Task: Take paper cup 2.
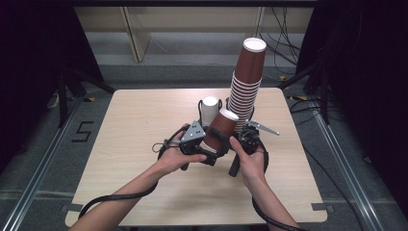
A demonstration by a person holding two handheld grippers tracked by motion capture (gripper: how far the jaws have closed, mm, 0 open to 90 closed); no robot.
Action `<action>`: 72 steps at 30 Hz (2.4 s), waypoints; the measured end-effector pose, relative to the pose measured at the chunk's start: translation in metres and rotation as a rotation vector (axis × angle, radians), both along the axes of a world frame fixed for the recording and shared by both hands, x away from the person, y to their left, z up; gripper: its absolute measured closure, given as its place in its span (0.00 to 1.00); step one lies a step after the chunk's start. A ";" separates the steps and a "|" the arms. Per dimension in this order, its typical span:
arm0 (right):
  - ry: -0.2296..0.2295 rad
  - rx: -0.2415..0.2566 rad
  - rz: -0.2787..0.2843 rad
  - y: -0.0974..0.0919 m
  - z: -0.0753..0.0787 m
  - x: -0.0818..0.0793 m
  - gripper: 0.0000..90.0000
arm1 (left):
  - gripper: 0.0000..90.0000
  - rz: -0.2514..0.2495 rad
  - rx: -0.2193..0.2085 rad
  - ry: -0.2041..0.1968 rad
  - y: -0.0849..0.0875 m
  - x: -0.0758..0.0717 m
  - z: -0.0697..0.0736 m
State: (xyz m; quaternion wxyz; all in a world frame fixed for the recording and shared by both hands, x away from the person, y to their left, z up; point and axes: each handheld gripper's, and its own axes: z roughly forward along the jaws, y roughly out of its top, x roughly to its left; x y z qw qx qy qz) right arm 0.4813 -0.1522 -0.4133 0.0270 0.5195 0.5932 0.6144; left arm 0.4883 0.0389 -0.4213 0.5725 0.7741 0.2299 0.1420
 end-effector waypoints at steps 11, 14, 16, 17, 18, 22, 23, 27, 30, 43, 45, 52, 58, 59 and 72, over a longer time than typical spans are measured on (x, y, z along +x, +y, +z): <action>-0.013 -0.013 0.013 0.002 -0.001 0.000 0.18 | 0.03 -0.003 0.000 0.009 -0.002 0.004 -0.001; -0.010 -0.021 0.020 0.002 -0.001 0.000 0.17 | 0.07 -0.001 0.000 -0.007 -0.001 0.004 -0.001; -0.003 -0.016 0.023 0.004 0.000 -0.001 0.16 | 0.08 -0.002 0.008 -0.019 0.001 0.003 0.000; -0.014 -0.027 0.016 0.004 0.001 -0.001 0.15 | 0.09 0.002 0.003 -0.020 0.001 0.002 0.000; -0.024 -0.031 0.019 0.005 0.001 -0.001 0.15 | 0.09 0.002 -0.004 -0.020 0.001 0.002 0.000; -0.026 -0.025 0.020 0.006 0.003 -0.002 0.14 | 0.11 0.000 -0.004 -0.029 0.003 0.001 0.002; -0.028 -0.028 0.024 0.005 0.003 -0.002 0.13 | 0.11 -0.003 -0.004 -0.033 0.004 0.001 0.002; -0.011 -0.005 0.029 0.005 0.004 -0.002 0.12 | 0.12 -0.004 -0.007 -0.037 0.005 0.000 0.003; -0.007 0.004 0.033 0.005 0.004 -0.002 0.12 | 0.12 -0.004 -0.011 -0.042 0.005 0.000 0.004; -0.004 0.011 0.040 0.005 0.005 -0.003 0.12 | 0.12 0.000 -0.006 -0.051 0.006 -0.001 0.005; -0.005 0.007 0.038 0.005 0.004 -0.004 0.12 | 0.13 0.000 -0.007 -0.051 0.006 -0.001 0.005; -0.004 0.014 0.044 0.002 0.004 -0.006 0.11 | 0.13 0.014 -0.014 -0.042 0.009 0.001 0.004; -0.010 0.002 0.053 0.000 0.006 -0.010 0.12 | 0.13 0.015 -0.002 -0.047 0.018 0.003 0.006; -0.011 -0.002 0.061 -0.001 0.006 -0.010 0.13 | 0.13 0.020 0.000 -0.046 0.020 0.004 0.006; -0.035 -0.054 0.122 -0.010 0.008 -0.020 0.16 | 0.13 0.032 0.061 -0.044 0.043 0.003 0.004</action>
